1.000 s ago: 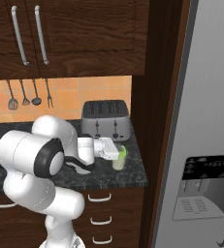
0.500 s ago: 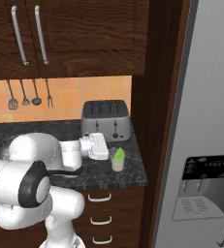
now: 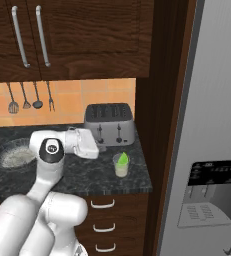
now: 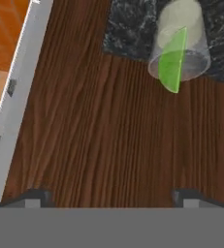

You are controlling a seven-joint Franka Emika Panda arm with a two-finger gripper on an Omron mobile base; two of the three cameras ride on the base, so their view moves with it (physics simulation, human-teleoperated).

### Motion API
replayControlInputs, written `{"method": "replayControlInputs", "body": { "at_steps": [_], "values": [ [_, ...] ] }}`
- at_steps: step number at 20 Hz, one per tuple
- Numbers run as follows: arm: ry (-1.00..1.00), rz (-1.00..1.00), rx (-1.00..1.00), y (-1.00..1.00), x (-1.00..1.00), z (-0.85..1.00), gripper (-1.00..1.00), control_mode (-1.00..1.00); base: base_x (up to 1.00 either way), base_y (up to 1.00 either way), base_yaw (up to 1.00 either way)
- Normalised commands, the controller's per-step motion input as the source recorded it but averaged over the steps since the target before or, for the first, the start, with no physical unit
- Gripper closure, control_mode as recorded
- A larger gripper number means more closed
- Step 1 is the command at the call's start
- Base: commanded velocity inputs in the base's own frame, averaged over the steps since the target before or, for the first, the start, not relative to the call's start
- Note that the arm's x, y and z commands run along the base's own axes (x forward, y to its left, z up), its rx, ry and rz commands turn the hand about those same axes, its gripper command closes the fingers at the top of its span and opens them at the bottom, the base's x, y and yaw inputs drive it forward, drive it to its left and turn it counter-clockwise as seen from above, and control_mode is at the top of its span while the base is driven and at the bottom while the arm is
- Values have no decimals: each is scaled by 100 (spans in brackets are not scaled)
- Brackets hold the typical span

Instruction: Grab a lemon wedge from the fridge and one ice cube from the ice bowl, and put them in the glass of lemonade.

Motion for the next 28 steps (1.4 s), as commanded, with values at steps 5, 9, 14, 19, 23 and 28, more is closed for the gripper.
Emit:
{"method": "replayControlInputs", "body": {
  "at_steps": [5, 9, 14, 19, 23, 28],
  "values": [
    [13, 33, 33, 32, -82, 0, -100, -100, 0, 0, 0],
    [6, 42, 37, 49, -51, 0, -100, -100, 0, 0, 0],
    [3, 50, 32, 51, -48, -26, -100, -100, 0, 0, 0],
    [-3, 41, 36, 58, -36, -56, -100, -100, 0, 0, 0],
    [7, 32, 10, 94, -6, -15, -100, -100, 0, 0, 0],
    [21, 31, -2, 100, 0, -1, -100, -100, 0, 0, 0]
  ]
}}
